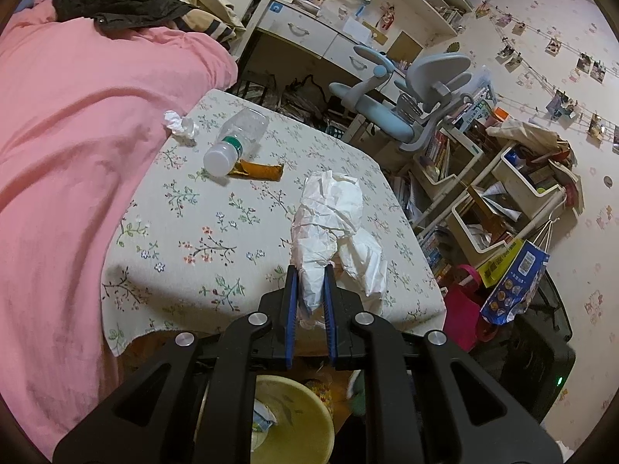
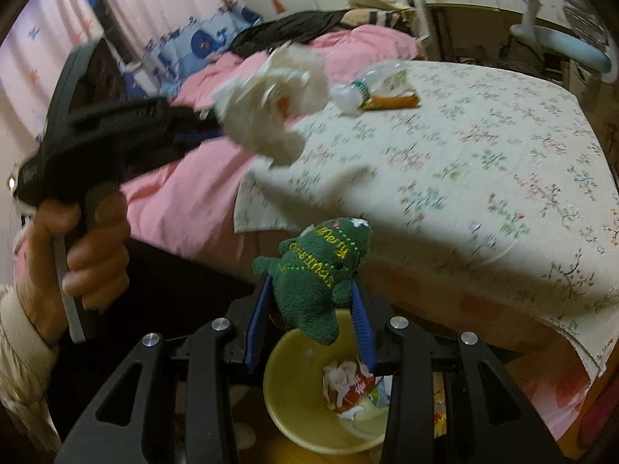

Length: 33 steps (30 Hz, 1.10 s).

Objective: Collect trash
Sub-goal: 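Carry the plush toy and tissues over the yellow basin with both tools, then open both tools to drop the plush toy and tissues into the basin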

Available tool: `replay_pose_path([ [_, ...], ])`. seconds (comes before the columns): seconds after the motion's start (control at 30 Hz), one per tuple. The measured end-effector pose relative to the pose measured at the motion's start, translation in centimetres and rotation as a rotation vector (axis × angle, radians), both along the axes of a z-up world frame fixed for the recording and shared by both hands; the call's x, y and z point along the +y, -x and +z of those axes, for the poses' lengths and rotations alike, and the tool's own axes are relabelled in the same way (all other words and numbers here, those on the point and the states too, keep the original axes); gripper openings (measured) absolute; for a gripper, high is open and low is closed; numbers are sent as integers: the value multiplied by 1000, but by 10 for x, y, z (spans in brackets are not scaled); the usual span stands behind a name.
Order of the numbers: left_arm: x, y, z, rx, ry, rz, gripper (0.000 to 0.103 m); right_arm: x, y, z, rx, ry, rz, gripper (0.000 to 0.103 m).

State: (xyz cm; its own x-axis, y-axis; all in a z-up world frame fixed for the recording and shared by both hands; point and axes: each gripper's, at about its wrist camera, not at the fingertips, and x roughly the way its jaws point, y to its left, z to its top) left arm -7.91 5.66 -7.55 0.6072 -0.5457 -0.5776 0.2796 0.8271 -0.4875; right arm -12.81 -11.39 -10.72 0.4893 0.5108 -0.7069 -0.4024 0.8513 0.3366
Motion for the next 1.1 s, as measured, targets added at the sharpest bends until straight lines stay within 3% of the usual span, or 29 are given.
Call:
replay_pose_path([
  [0.3,-3,11,-3,3,-3,-17,11,25,18,-19,63,86,110,44],
  [0.47,-4,16,-4,4,-4,-23,11,28,22,-24,71,123,109,55],
  [0.77,-11,27,-7,11,-21,-50,11,0,17,-12,21,74,-31,63],
  [1.1,-30,52,-21,52,-88,-144,11,-51,10,4,-6,-80,-264,64],
])
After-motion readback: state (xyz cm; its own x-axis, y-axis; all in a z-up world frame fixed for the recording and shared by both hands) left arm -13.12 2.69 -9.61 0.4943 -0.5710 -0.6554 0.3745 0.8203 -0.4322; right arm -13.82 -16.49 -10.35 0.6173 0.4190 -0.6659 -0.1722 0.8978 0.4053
